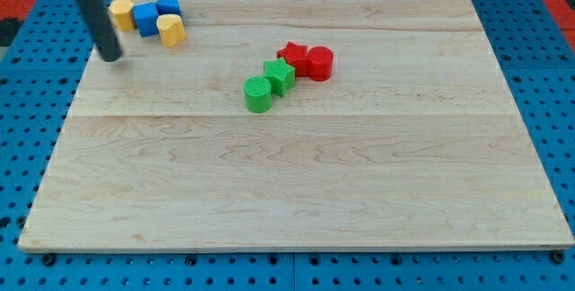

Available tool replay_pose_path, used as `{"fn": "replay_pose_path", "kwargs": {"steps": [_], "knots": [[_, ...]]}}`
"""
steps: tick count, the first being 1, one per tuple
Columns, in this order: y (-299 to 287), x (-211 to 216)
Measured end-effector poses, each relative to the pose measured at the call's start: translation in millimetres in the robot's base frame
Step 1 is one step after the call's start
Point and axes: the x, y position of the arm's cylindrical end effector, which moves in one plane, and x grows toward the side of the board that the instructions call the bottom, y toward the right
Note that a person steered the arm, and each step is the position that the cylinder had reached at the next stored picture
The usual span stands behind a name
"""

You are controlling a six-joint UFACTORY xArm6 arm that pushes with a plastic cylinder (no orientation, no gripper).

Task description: Put the yellow hexagon to the top left of the blue cube

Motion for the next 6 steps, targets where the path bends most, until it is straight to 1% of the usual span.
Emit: {"fn": "replay_pose_path", "kwargs": {"steps": [1,3,4,5,6], "knots": [[-21,0],[-22,-41],[3,-49],[56,-53],[-7,-54]]}}
